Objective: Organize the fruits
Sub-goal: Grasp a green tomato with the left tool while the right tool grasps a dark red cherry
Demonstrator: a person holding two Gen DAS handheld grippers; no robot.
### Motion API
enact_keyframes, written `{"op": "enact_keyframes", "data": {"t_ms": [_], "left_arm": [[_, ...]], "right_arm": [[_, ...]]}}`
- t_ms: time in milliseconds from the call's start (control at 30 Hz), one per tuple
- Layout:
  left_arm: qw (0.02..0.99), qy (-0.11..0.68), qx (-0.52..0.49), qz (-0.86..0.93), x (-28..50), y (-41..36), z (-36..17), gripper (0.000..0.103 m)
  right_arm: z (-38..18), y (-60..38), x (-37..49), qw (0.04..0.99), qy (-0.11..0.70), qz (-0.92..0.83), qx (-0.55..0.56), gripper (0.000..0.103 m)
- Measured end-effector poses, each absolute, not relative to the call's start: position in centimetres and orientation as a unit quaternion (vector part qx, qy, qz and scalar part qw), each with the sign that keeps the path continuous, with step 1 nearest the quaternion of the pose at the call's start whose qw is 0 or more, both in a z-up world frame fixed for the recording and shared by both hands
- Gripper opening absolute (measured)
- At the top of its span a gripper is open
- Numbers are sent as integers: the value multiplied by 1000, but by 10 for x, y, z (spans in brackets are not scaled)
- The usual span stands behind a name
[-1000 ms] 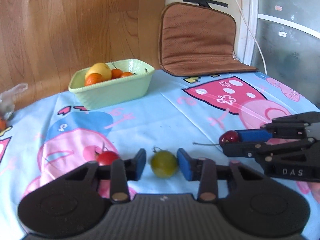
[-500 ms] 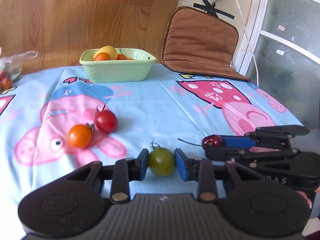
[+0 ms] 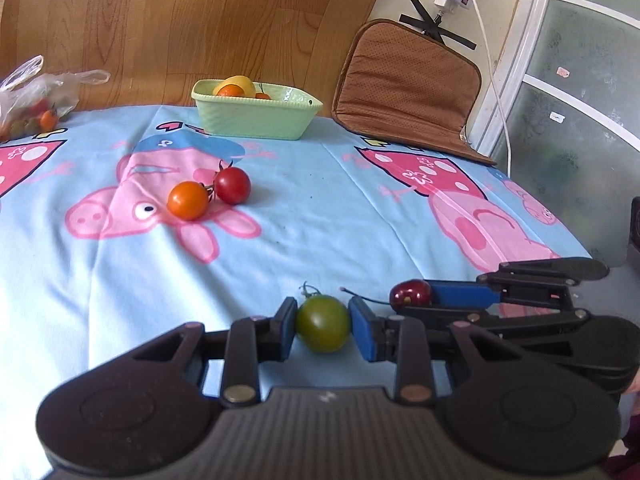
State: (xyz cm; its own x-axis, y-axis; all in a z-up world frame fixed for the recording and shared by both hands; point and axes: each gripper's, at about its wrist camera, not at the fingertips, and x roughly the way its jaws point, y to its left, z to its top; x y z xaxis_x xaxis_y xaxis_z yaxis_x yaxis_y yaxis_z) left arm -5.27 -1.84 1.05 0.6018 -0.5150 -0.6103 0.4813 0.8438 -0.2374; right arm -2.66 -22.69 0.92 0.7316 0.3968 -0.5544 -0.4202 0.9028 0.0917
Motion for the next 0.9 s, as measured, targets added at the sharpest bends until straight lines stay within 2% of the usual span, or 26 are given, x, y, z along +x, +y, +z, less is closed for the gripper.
{"op": "enact_keyframes", "data": {"t_ms": [900], "left_arm": [[906,353,1,-234,-66,-27,12,29]], "right_arm": [[7,-226,-43,935,281,214,-10,28]]}}
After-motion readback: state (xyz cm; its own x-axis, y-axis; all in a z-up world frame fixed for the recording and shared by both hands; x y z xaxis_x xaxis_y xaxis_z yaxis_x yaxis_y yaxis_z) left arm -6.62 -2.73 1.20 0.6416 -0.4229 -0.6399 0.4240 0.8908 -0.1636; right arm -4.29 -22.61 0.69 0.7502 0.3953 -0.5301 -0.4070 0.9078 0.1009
